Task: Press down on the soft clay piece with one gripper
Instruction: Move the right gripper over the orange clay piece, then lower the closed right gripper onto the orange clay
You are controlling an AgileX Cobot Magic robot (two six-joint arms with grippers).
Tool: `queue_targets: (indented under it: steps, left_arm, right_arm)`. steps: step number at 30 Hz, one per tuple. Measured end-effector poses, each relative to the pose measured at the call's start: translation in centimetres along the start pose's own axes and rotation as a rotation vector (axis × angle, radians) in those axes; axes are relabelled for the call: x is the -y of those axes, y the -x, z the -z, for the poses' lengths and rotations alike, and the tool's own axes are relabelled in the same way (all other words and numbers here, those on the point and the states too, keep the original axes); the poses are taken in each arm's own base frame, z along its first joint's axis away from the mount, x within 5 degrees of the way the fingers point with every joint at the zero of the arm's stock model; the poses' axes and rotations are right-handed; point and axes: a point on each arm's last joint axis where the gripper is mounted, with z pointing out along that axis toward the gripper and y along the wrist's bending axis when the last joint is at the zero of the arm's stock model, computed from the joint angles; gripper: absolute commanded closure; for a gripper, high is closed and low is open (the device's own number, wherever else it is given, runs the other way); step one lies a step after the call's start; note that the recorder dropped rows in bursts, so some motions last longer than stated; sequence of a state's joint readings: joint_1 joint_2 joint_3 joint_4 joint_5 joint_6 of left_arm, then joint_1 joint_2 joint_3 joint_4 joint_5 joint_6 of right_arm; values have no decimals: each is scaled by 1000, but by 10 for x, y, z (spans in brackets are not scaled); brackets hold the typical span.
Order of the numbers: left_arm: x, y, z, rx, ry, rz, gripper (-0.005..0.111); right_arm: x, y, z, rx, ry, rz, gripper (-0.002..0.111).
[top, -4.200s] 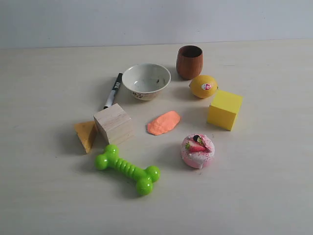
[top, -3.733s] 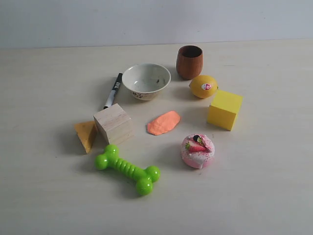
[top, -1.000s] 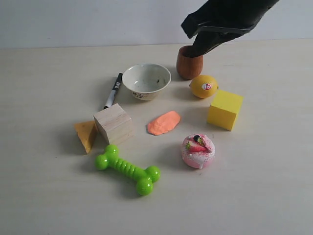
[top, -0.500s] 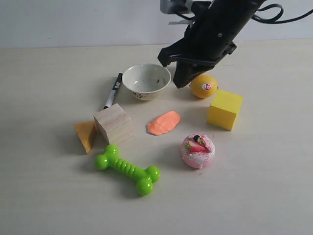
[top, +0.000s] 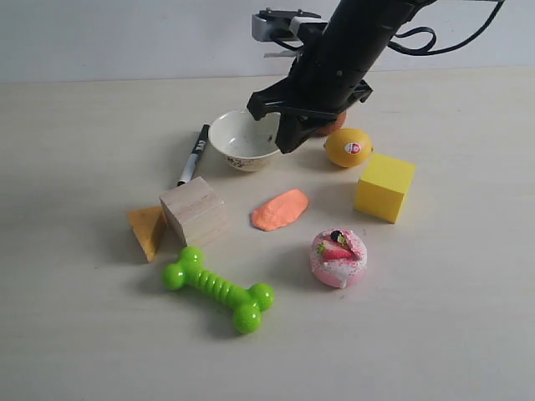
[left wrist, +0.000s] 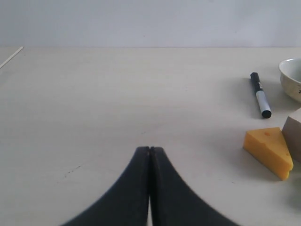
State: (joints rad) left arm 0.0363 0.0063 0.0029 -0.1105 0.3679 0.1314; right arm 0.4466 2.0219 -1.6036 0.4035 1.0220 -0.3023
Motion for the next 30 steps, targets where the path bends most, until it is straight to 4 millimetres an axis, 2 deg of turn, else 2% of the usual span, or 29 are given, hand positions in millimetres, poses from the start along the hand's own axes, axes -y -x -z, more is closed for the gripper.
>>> queue_targets:
  steps: [13,30]
  left_arm:
    - [0,0,0,0,0,0,107]
    - [0,0,0,0,0,0,107]
  right_arm:
    - [-5,-8,-46,-148,-114,19,108]
    - [-1,-10,-55,-173,-129,23,108]
